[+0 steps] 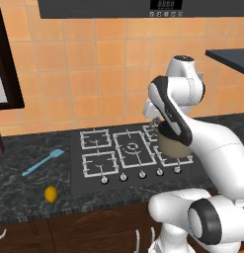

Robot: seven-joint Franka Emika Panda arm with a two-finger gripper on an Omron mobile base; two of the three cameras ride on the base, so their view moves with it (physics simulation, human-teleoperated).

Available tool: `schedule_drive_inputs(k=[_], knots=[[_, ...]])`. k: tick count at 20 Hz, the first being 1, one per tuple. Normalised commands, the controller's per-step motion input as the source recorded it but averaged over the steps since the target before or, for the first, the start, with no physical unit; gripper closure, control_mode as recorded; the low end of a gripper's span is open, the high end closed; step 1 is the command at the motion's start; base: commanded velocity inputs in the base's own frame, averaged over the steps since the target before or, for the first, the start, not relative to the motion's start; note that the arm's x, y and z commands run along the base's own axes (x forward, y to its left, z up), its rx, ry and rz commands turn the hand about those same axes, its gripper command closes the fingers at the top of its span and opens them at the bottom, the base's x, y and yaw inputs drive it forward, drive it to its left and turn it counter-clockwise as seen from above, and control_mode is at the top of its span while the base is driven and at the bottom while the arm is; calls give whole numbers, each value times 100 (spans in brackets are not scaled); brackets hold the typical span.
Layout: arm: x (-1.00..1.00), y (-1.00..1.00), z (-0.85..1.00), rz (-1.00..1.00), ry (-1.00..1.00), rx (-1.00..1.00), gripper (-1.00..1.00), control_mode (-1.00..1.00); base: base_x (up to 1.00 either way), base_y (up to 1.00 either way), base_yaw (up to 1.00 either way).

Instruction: Put the lemon and onion in the pot. Retrieve the spatula and lightly stir the vegetables in the pot.

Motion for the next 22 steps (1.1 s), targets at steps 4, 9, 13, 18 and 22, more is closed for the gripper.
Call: schedule_drive_inputs(k=[4, 9, 13, 18, 22], knots=[[-11, 0, 0, 0, 0, 0, -100, -100, 0, 0, 0], [-34, -47, -43, -27, 0, -2, -100, -100, 0, 0, 0], [-16, -100, -73, -46, 0, -3, -100, -100, 0, 0, 0], [-8, -100, -58, -32, 0, 3, -100, -100, 0, 0, 0], [0, -100, -28, -27, 1, 3, -100, -100, 0, 0, 0]])
